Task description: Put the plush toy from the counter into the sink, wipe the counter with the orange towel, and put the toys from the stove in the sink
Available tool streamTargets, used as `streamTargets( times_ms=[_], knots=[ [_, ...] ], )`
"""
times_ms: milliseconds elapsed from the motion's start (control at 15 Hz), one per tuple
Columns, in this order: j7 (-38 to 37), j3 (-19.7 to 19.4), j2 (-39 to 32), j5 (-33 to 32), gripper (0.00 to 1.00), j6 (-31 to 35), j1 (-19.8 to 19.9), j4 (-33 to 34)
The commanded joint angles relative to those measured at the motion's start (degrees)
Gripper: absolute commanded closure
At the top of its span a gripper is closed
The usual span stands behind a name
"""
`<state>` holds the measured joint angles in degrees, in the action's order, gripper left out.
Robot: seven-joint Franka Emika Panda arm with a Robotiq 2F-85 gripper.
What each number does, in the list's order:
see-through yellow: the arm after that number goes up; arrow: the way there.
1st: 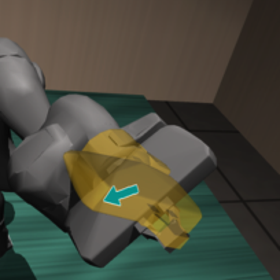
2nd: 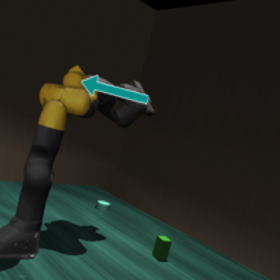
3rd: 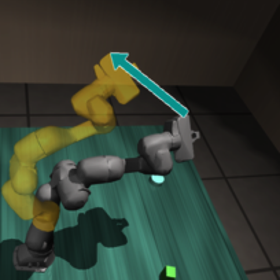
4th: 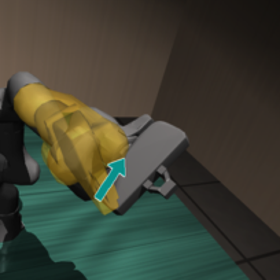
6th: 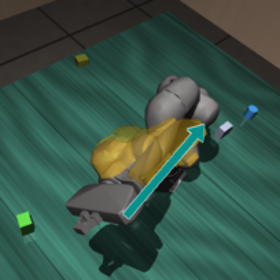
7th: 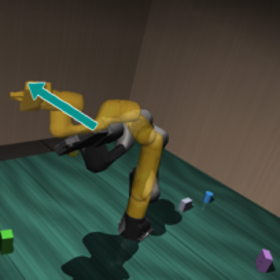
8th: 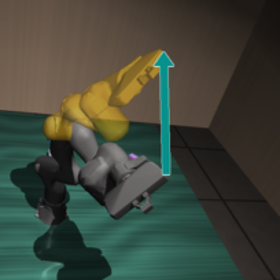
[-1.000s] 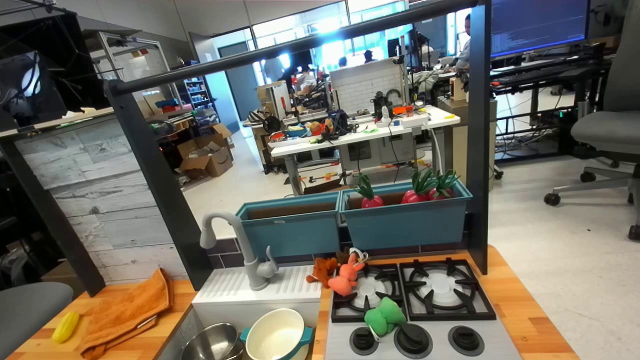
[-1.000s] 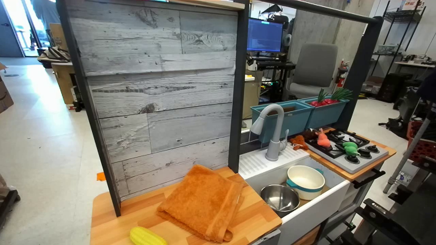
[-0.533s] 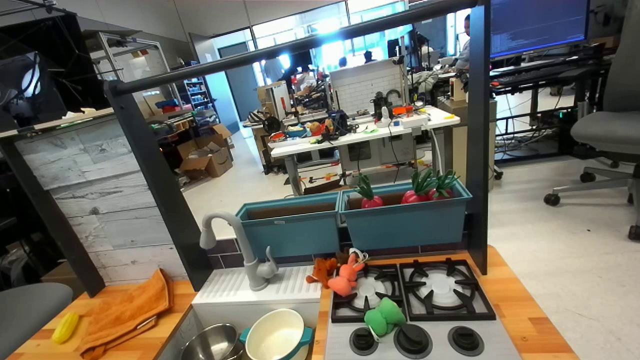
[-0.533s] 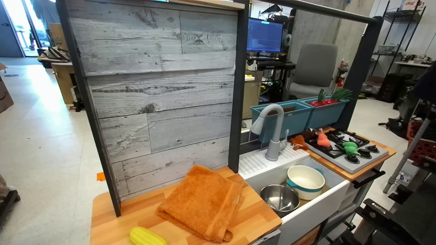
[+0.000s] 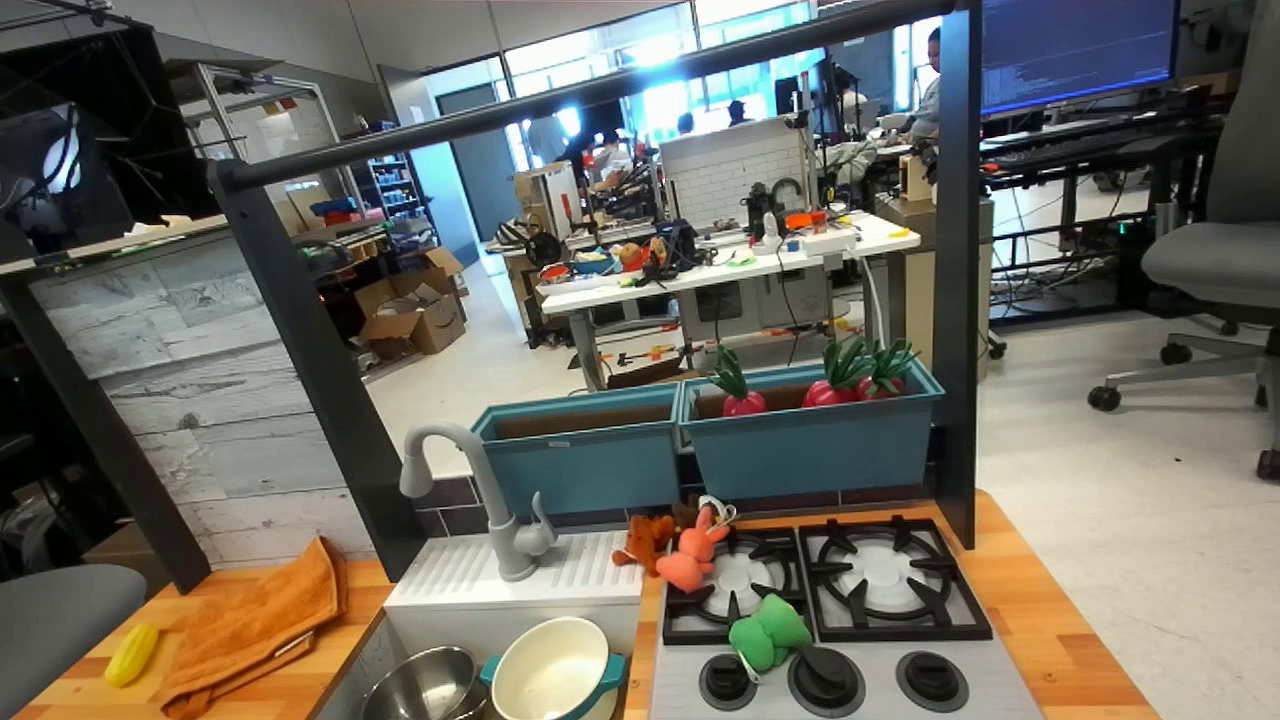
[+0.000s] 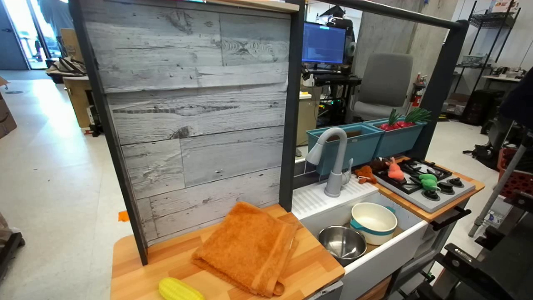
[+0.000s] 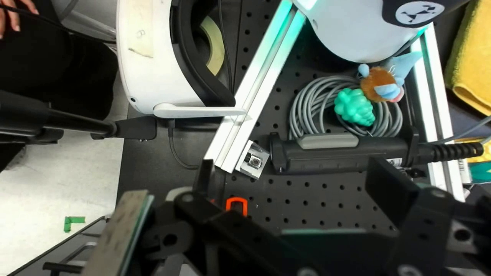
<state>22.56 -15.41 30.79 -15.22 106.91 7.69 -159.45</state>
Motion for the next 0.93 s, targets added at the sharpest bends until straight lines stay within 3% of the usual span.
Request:
streamTargets(
  times_ms=[0,400,600,867],
  knots=[
    [0.25,0.63,-0.05,0.31,0.00,-0.02,0.59,0.03],
    [0.25,0.63,-0.05,0.31,0.00,-0.02,0.58,0.03],
    [-0.25,1.49,1.52,5.58,0.00,9.43,-2.78,0.11],
    [-5.67,7.47,-4.16,20.16,0.00,27.82,-12.30,0.94]
  ],
)
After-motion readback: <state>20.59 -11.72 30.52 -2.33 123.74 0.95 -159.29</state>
